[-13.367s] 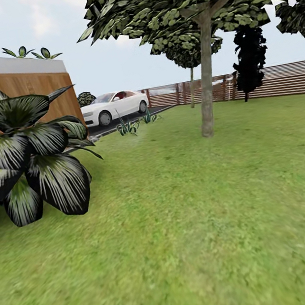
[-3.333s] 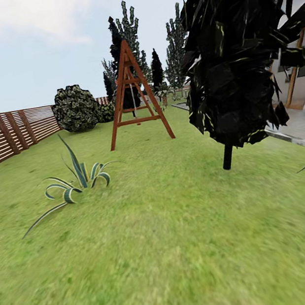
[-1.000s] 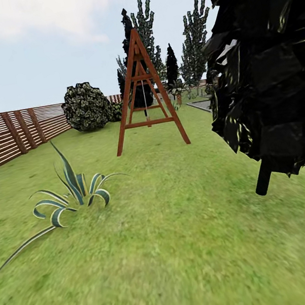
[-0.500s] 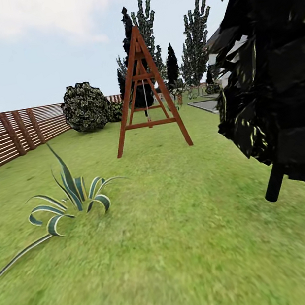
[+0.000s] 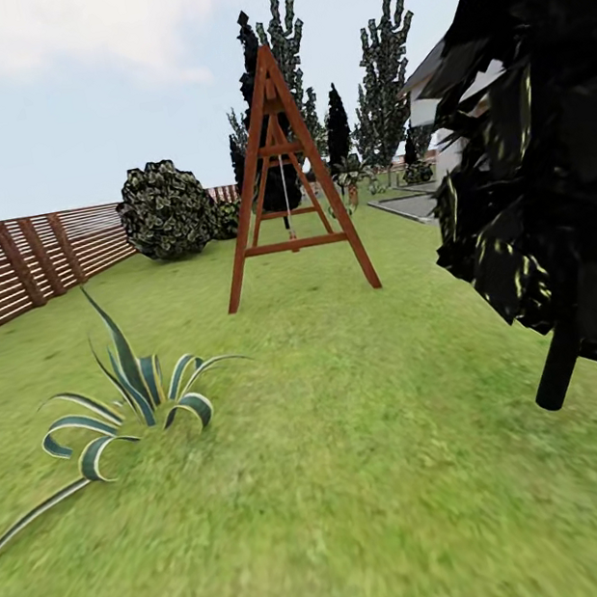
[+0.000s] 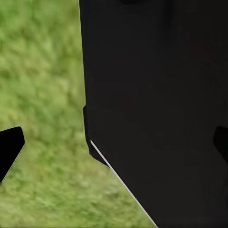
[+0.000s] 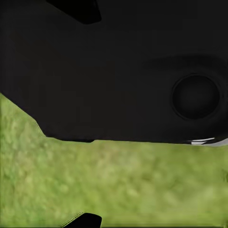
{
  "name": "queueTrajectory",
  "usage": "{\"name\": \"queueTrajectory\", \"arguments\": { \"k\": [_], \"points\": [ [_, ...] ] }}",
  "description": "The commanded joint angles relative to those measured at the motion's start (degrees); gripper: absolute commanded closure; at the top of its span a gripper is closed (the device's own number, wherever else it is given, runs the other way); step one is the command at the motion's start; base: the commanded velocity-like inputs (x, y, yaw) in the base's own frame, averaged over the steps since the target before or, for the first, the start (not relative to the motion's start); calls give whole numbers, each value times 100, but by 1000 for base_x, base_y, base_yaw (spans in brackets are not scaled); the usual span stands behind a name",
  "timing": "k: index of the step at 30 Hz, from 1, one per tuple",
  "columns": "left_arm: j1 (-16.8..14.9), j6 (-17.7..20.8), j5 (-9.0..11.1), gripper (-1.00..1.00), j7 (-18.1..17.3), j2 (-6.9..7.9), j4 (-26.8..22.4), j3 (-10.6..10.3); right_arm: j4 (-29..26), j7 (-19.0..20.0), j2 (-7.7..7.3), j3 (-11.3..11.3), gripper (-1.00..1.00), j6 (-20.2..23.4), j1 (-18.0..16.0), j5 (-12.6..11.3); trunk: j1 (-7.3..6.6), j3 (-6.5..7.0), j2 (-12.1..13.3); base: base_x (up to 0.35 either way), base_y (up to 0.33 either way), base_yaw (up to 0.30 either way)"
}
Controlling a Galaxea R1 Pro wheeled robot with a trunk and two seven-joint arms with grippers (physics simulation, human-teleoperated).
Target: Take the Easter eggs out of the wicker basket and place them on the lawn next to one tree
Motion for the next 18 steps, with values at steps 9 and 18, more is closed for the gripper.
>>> {"name": "queueTrajectory", "arguments": {
  "k": [9,18],
  "points": [
    [7,2,-3,-100,2,0,-8,0,-2,-1,-2,1,-100,-2,2,0,4,-3,-1,337,0,-1],
    [5,2,-4,-100,2,0,-7,0,-7,2,-2,-5,-100,-3,4,0,4,-3,-1,337,0,-91]
  ]
}}
